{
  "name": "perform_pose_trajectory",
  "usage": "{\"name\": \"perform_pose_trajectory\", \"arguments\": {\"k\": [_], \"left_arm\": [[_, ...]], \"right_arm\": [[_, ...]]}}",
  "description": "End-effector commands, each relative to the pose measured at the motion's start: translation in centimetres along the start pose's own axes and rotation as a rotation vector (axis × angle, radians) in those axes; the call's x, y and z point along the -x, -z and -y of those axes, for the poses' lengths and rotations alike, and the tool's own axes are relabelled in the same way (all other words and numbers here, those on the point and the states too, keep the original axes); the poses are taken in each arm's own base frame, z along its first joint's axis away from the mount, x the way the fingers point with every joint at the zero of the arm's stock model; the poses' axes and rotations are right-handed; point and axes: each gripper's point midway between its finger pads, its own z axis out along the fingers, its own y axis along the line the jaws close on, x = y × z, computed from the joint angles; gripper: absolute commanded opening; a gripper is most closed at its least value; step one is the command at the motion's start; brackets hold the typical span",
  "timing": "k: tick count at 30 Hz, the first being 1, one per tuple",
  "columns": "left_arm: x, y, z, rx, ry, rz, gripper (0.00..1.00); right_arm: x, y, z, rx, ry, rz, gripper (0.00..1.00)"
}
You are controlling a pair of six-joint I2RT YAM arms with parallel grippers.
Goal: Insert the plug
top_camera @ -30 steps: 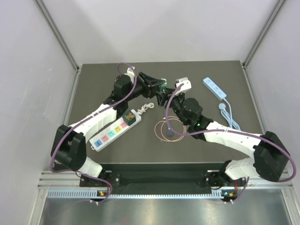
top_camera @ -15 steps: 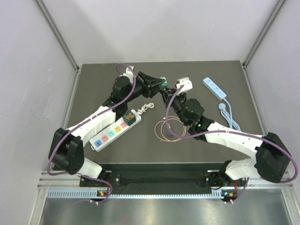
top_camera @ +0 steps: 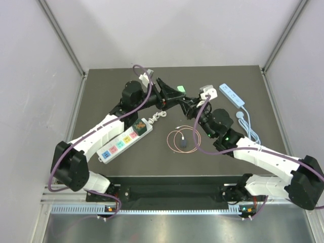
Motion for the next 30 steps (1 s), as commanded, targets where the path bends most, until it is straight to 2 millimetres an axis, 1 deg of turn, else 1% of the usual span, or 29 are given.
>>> {"name": "perform_pose_trajectory", "arguments": {"k": [1,2,3,4,5,6,7,8,9,10,12,13,14,15,16,17,18,19,21,22,23,24,26,27,28,30], "left_arm": [[-0.1,0.9,3.2,-0.061,-0.184,-0.035,0.73],[0.0,0.9,3.9,-0.071,-0.214,-0.037,0.74],[0.0,1.0,3.9,-0.064,-0.233,-0.051,0.75],[-0.2,0.9,4.6,-0.086,-0.294,-0.078,0.75],[-0.5,1.1,4.9,-0.103,-0.322,-0.104,0.75],[-0.7,1.1,5.2,-0.121,-0.352,-0.127,0.75],[-0.7,1.1,5.4,-0.132,-0.408,-0.151,0.75],[-1.7,1.4,5.6,-0.164,-0.445,-0.217,0.76],[-2.1,1.5,5.4,-0.17,-0.48,-0.255,0.76],[-2.4,1.5,4.3,-0.13,-0.536,-0.307,0.75],[-2.8,1.8,3.4,-0.107,-0.605,-0.362,0.74],[-2.3,1.8,3.3,-0.106,-0.705,-0.356,0.73],[-2.4,2.2,2.1,-0.053,-0.704,-0.379,0.73],[-2.5,2.3,2.3,-0.069,-0.736,-0.387,0.73],[-2.8,2.5,2.1,-0.085,-0.763,-0.397,0.73],[-2.8,2.5,2.5,-0.116,-0.779,-0.396,0.73],[-3.6,2.8,3.1,-0.17,-0.781,-0.428,0.73],[-4.0,3.0,3.1,-0.198,-0.782,-0.447,0.73],[-4.5,3.1,3.6,-0.253,-0.792,-0.467,0.73],[-5.3,3.7,3.8,-0.306,-0.786,-0.508,0.72],[-5.6,3.9,4.1,-0.335,-0.79,-0.516,0.72],[-5.7,4.1,5.1,-0.39,-0.815,-0.506,0.72],[-6.5,4.7,5.0,-0.438,-0.794,-0.534,0.71],[-6.6,4.7,5.4,-0.459,-0.781,-0.536,0.71],[-6.6,4.7,5.7,-0.495,-0.804,-0.524,0.7],[-6.9,5.0,6.0,-0.521,-0.776,-0.538,0.68]], "right_arm": [[1.7,1.5,-0.6,0.069,-0.019,0.03,0.0],[1.3,1.7,-0.6,0.09,-0.024,0.011,0.0],[0.8,2.1,-0.6,0.099,-0.026,-0.004,0.0],[1.0,2.5,-0.3,0.105,-0.031,-0.011,0.0],[0.8,2.8,-0.7,0.132,-0.038,-0.023,0.0],[0.5,3.2,-0.7,0.14,-0.041,-0.032,0.0],[0.8,3.7,-0.6,0.15,-0.049,-0.031,0.0],[0.7,4.1,-1.0,0.181,-0.063,-0.04,0.0],[0.4,4.4,-0.9,0.185,-0.068,-0.047,0.0],[0.9,4.8,-1.1,0.206,-0.077,-0.039,0.0],[0.6,5.6,-1.7,0.253,-0.103,-0.056,0.0],[1.0,6.1,-1.7,0.266,-0.112,-0.048,0.0],[1.1,6.5,-2.3,0.302,-0.13,-0.055,0.0],[1.1,6.8,-2.5,0.317,-0.138,-0.058,0.0],[1.5,7.2,-2.7,0.331,-0.144,-0.05,0.0],[1.6,7.6,-3.0,0.355,-0.158,-0.052,0.0],[1.6,7.8,-3.2,0.366,-0.163,-0.053,0.0],[2.1,8.2,-3.2,0.375,-0.168,-0.04,0.0],[2.3,8.6,-3.5,0.399,-0.184,-0.042,0.0],[2.6,8.8,-3.5,0.404,-0.188,-0.035,0.0],[2.7,9.1,-3.8,0.426,-0.195,-0.037,0.0],[2.8,9.2,-3.9,0.433,-0.2,-0.036,0.0],[3.1,9.6,-4.0,0.453,-0.212,-0.03,0.0],[3.0,9.7,-4.0,0.461,-0.218,-0.032,0.0],[3.2,9.7,-3.9,0.463,-0.221,-0.024,0.0],[3.1,9.9,-4.3,0.495,-0.23,-0.033,0.0]]}}
